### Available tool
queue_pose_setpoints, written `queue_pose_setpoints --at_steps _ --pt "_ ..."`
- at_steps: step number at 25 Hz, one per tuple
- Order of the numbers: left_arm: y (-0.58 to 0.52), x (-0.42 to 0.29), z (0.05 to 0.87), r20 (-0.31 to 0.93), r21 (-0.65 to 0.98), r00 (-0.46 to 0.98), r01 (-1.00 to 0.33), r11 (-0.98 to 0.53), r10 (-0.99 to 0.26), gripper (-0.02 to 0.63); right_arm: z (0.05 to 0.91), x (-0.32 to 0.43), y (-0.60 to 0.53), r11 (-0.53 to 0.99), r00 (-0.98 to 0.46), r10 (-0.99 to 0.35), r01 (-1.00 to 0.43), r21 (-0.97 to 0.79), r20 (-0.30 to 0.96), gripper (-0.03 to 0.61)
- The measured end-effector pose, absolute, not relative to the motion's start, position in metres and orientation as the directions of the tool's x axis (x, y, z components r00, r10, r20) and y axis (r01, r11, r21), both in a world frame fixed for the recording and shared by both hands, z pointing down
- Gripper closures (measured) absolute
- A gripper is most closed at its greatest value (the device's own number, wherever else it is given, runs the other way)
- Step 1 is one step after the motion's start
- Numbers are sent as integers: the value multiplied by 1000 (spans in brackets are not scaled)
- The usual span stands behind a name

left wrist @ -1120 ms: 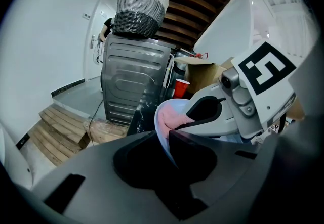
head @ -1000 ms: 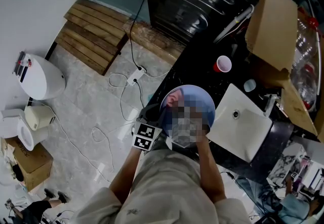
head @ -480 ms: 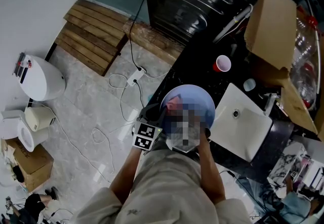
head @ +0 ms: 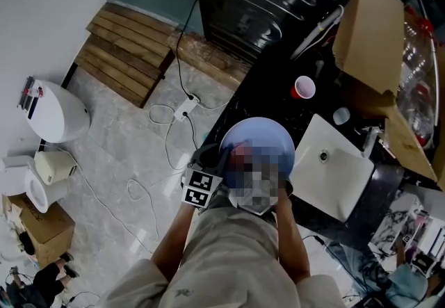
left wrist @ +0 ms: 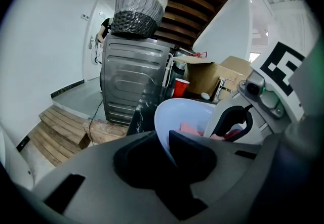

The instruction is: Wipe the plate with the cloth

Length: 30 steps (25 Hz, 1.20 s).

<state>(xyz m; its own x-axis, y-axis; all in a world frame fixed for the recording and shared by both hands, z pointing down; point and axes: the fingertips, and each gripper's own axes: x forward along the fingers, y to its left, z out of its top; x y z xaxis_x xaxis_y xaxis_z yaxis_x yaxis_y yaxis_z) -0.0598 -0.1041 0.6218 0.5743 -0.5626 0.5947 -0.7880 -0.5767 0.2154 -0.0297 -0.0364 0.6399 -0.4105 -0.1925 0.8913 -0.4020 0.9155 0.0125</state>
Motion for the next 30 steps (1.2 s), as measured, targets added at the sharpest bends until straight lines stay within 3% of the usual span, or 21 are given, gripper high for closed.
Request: queue_pose_setpoints --at_steps 30 --pt "-106 -57 624 597 201 568 -790 -580 -567 538 647 34 -5 903 -262 -69 -426 -51 963 556"
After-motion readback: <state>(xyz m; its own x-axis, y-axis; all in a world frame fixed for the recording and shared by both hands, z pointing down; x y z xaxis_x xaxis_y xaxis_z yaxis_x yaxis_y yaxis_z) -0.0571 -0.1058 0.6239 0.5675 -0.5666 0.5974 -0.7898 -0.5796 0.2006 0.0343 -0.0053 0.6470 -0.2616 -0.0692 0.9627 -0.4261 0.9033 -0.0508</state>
